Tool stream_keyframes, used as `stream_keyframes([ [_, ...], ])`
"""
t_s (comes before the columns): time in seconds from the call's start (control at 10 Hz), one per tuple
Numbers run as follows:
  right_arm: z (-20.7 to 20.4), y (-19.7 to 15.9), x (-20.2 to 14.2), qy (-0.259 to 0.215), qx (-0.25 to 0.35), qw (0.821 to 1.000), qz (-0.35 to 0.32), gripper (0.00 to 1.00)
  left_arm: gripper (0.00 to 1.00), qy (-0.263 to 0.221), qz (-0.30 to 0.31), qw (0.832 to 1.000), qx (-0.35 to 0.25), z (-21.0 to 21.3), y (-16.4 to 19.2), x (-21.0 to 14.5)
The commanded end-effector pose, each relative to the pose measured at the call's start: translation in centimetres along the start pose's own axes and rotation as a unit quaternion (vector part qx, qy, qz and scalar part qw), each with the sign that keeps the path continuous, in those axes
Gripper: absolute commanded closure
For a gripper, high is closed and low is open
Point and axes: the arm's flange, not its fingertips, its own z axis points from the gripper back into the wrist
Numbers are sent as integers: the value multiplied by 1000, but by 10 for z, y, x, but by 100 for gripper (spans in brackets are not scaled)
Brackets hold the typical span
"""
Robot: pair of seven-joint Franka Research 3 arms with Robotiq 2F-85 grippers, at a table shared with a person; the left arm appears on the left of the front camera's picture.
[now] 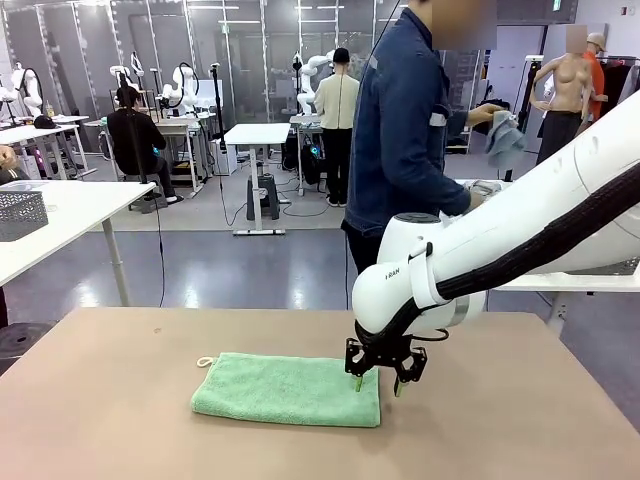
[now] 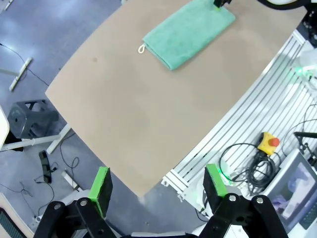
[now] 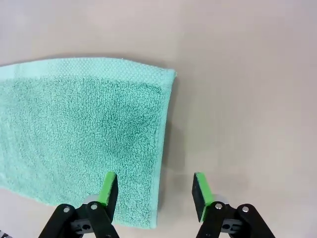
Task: Fold the towels and place them in the basket.
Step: When a person lays out a Towel with hook on the table, fold it in half twice.
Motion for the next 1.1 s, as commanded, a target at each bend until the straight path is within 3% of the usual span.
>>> stream_keyframes([
  [0.0, -6, 8, 4, -3, -7, 1000, -25, 24, 7, -17, 0, 1000, 4, 3, 3, -14],
  [0.5, -18, 12, 7, -5, -13, 999, -28, 24, 7, -5, 3, 1000, 1, 4, 1, -4],
  [0.6, -20, 13, 7, -5, -16, 999, -29, 34, 7, -5, 3, 1000, 1, 4, 1, -4],
  [0.7, -22, 14, 8, -1, -19, 999, -30, 54, 7, -5, 3, 1000, 1, 4, 1, -4],
  [0.8, -24, 14, 7, 0, -20, 999, -30, 87, 7, -5, 3, 1000, 1, 4, 1, -4],
  [0.9, -24, 13, 7, 2, -20, 999, -30, 89, 7, -5, 3, 1000, 1, 4, 1, -4],
  [1.0, -24, 13, 6, 2, -19, 999, -30, 100, 7, -5, 3, 1000, 1, 4, 1, -4],
])
